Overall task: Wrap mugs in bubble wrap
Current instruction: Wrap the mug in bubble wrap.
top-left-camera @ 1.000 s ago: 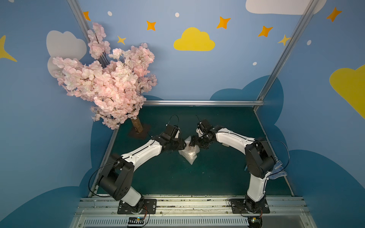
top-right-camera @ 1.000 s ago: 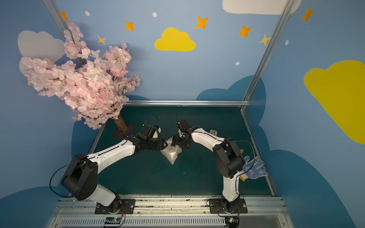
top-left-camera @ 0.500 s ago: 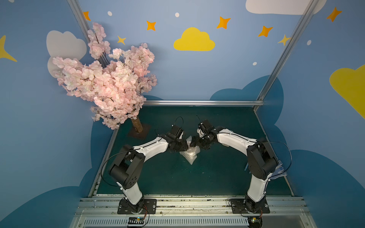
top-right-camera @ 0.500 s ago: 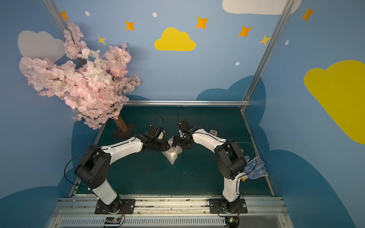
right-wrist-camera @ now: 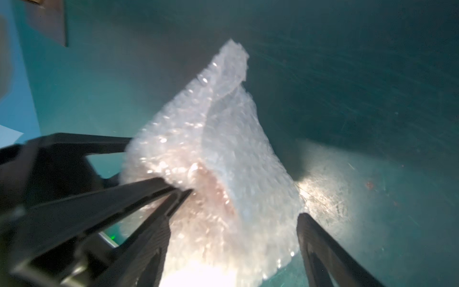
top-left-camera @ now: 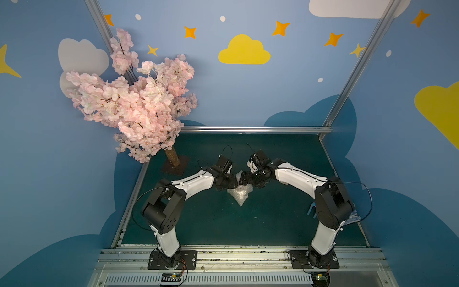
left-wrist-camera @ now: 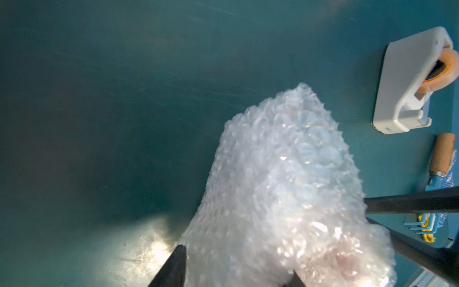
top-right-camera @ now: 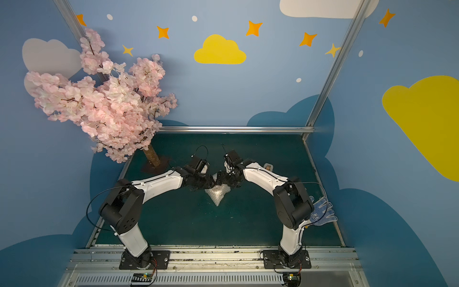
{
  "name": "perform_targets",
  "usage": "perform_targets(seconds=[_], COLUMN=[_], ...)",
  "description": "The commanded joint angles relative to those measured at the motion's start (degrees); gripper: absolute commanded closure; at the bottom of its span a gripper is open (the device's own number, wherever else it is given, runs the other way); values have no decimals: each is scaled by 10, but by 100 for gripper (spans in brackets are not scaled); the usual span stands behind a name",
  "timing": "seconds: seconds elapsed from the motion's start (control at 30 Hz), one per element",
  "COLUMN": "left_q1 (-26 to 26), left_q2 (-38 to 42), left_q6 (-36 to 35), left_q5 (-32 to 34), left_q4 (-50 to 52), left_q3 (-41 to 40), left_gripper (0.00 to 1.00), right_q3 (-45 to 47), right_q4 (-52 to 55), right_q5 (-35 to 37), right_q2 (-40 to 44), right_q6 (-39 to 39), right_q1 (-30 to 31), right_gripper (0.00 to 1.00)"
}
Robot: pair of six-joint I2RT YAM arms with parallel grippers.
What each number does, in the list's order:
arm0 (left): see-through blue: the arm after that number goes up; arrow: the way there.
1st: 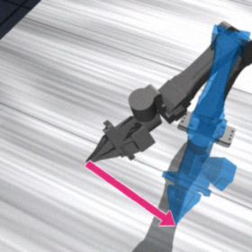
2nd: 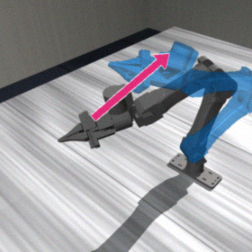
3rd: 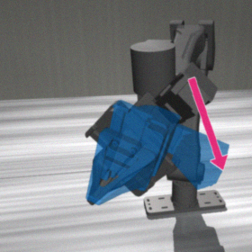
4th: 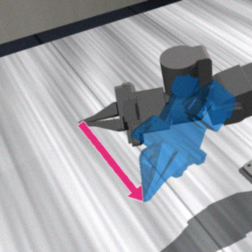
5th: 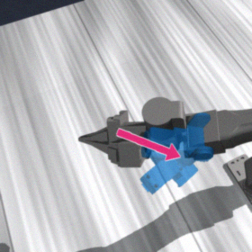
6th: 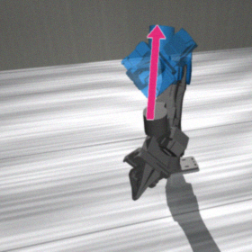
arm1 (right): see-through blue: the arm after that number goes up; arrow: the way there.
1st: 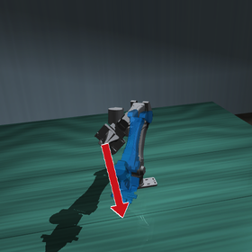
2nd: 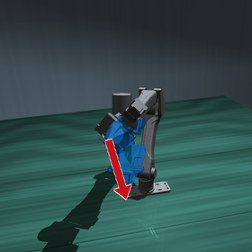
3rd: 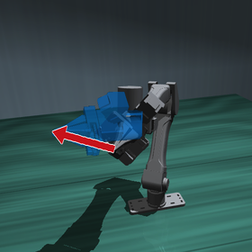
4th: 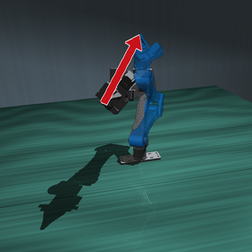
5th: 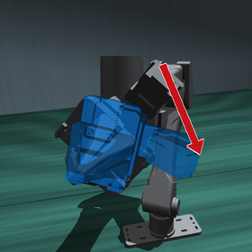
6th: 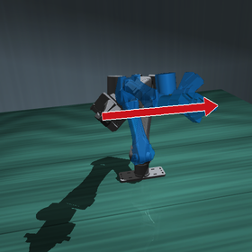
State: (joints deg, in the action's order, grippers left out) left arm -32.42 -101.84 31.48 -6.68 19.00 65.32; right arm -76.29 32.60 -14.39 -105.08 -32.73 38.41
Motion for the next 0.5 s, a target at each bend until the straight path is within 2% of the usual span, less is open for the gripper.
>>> perform_targets(seconds=[0.0, 0.23, 0.47], left_q1=[-2, 8, 24], left_q2=[-40, -63, -51], left_q6=[3, 0, -5], left_q5=[50, 52, 1], left_q4=[70, 86, 87], left_q3=[6, 43, 87], left_gripper=[48, 48, 43], right_q3=[-5, 4, 2], right_q4=[40, 44, 28], right_q5=[18, 34, 47], right_q2=[-23, -36, -63], right_q6=[-2, -19, -80], right_q1=[4, 13, 38], right_gripper=[21, 29, 34])
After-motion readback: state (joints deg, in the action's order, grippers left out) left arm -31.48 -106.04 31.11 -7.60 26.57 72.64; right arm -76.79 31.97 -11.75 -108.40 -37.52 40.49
